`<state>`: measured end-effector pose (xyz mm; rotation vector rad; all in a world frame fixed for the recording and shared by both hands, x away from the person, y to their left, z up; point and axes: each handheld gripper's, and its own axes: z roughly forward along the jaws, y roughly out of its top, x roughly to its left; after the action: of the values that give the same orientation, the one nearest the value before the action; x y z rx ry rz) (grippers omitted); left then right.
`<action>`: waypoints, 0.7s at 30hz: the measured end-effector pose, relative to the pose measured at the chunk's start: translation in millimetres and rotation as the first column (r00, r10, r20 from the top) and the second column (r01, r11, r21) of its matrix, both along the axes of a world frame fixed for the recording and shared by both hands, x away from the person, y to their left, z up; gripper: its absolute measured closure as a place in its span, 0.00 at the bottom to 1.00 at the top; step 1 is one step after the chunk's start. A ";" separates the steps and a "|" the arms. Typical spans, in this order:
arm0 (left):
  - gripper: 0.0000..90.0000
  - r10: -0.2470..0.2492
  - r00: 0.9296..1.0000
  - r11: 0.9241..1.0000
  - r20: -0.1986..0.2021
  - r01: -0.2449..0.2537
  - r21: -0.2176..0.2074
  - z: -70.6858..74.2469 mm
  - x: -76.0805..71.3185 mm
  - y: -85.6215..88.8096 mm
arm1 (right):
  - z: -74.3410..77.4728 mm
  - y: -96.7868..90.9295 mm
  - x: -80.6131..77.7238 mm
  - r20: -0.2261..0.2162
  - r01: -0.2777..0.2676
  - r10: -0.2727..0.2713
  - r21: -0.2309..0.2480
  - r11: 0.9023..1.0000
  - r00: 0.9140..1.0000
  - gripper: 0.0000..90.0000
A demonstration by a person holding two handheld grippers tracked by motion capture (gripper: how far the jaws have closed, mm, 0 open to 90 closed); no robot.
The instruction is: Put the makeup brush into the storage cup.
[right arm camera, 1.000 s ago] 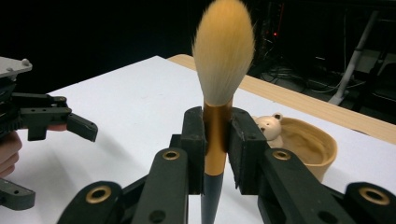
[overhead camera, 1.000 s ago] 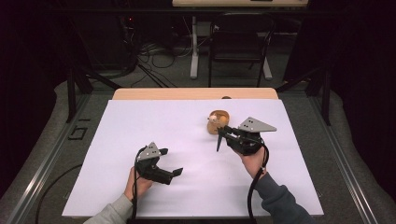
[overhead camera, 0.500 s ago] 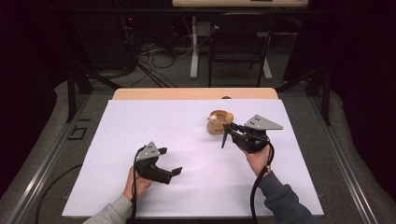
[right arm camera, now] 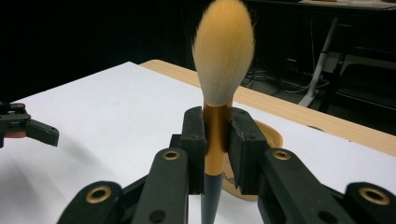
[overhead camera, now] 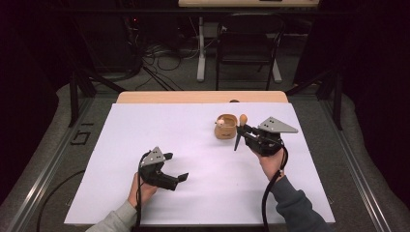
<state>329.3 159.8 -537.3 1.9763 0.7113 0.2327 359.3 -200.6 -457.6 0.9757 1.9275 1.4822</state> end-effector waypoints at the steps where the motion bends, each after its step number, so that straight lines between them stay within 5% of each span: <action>1: 0.00 0.000 1.000 1.000 0.000 0.000 0.000 0.0 0.0 0.0 | 0.2 -0.5 0.0 -0.001 0.002 -0.002 0.000 1.000 1.000 0.86; 21: 0.00 -0.004 1.000 1.000 0.004 0.004 0.001 -0.1 0.2 -0.1 | 4.2 -16.1 4.8 0.014 0.057 -0.056 -0.010 0.998 0.998 0.86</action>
<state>329.5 159.7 -537.4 1.9781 0.7046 0.2341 364.1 -216.7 -453.5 1.0052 1.8808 1.4426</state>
